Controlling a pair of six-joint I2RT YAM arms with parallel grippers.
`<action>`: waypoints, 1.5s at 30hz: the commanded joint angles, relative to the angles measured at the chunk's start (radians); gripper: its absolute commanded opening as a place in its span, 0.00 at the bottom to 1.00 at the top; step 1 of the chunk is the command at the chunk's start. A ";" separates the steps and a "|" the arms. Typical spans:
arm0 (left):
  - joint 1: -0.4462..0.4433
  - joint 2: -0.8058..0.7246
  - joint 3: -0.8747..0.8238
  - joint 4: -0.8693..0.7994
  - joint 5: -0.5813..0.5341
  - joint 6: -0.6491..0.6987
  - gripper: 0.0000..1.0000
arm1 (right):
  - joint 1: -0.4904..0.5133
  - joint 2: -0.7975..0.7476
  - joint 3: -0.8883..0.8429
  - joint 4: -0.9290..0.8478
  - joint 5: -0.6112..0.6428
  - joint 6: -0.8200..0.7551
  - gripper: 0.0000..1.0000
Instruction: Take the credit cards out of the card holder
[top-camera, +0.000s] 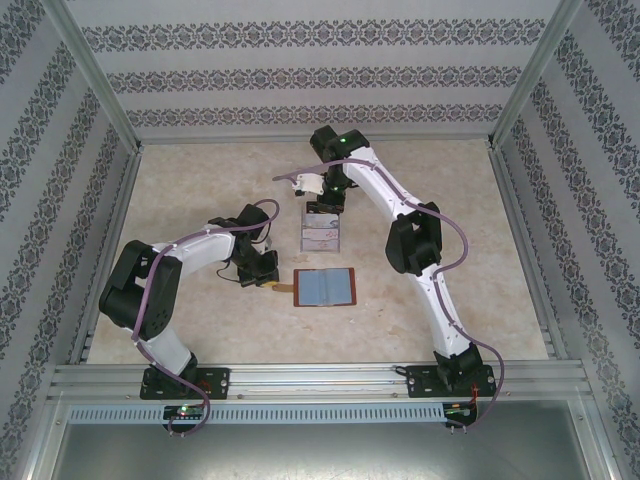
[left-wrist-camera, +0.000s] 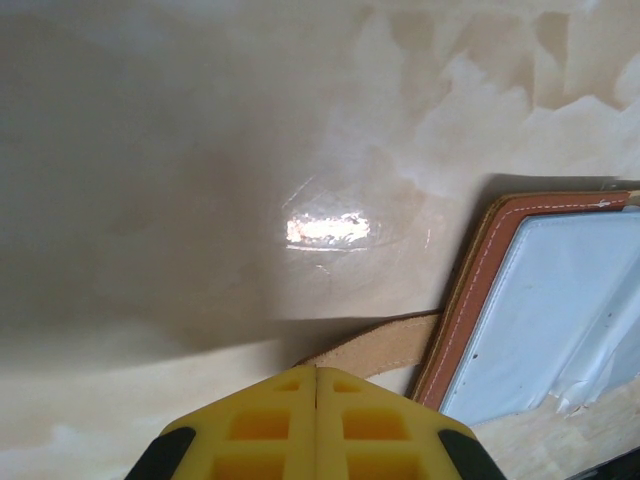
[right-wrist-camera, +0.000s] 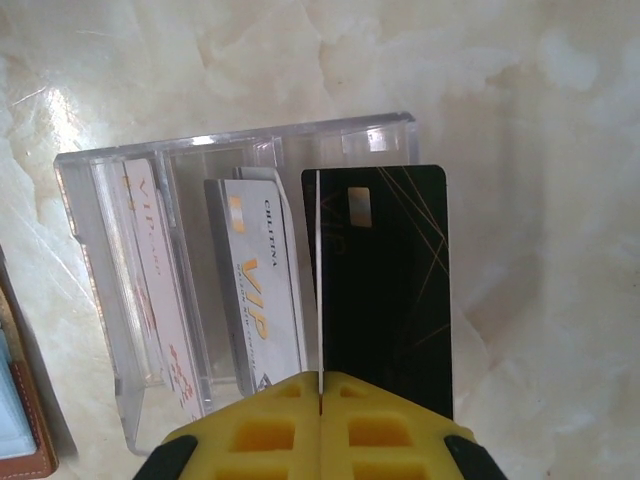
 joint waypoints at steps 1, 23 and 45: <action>0.013 -0.013 -0.009 -0.011 -0.001 0.009 0.04 | -0.009 0.006 0.023 -0.016 0.034 -0.008 0.11; 0.018 -0.034 -0.004 0.011 -0.063 0.013 0.06 | -0.036 -0.225 -0.192 0.269 0.217 0.226 0.28; 0.115 -0.153 0.018 0.075 -0.415 0.148 0.91 | -0.149 -0.825 -1.228 0.891 0.259 0.566 0.98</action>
